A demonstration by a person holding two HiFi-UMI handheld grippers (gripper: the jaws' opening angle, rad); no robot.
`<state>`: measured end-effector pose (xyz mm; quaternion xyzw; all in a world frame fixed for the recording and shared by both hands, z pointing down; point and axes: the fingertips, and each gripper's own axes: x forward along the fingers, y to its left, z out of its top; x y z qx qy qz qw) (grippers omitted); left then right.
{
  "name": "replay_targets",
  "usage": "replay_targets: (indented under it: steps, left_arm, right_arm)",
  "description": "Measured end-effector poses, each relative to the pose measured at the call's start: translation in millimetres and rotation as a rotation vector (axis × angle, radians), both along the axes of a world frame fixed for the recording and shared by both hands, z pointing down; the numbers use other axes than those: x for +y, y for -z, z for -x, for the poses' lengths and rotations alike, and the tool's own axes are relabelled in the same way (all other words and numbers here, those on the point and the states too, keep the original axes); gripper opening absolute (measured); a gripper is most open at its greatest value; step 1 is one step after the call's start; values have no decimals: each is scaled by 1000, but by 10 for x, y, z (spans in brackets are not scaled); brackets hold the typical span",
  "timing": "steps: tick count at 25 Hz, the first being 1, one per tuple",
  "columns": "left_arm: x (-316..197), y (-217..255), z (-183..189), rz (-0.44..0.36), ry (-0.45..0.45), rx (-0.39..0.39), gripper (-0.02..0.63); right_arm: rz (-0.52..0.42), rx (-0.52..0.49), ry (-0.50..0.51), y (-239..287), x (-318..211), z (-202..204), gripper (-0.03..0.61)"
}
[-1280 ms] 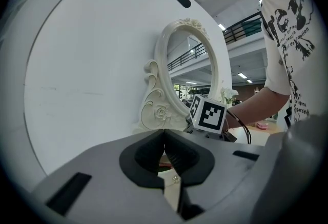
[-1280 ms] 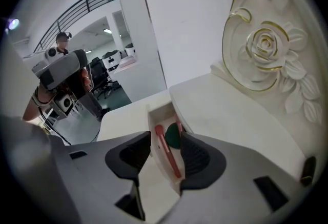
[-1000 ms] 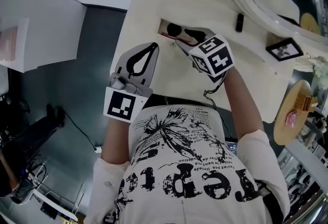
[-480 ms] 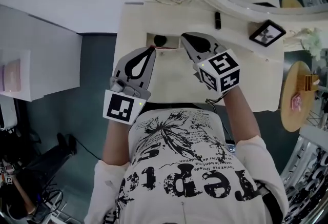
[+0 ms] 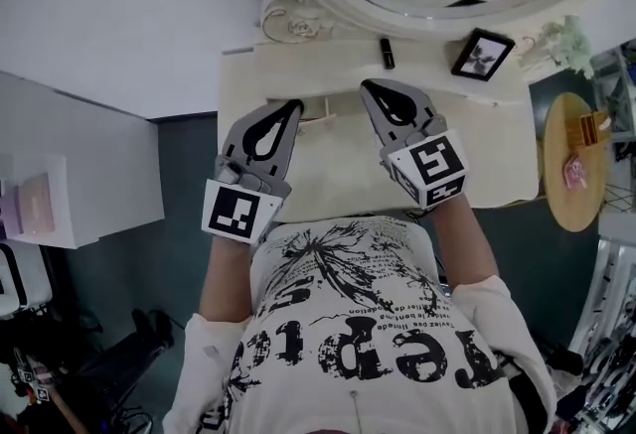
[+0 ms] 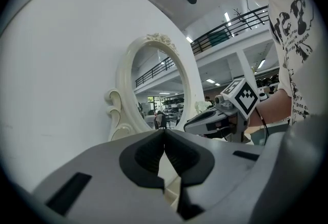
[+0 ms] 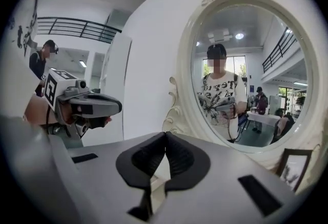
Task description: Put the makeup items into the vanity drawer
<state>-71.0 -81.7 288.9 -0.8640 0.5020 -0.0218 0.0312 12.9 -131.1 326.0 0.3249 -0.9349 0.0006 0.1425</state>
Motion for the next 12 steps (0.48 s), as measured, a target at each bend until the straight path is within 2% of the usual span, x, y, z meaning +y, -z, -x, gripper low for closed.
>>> replay_targets:
  steps: [2, 7, 12]
  left_arm:
    - [-4, 25, -37, -1, -12, 2, 14]
    - [-16, -74, -54, 53, -24, -41, 14]
    - [-58, -28, -72, 47, -22, -38, 14]
  right_arm:
    - [-38, -40, -32, 113, 32, -99, 15]
    - [-101, -134, -88, 296, 101, -335, 15]
    - [-112, -158, -106, 310, 95, -427, 14]
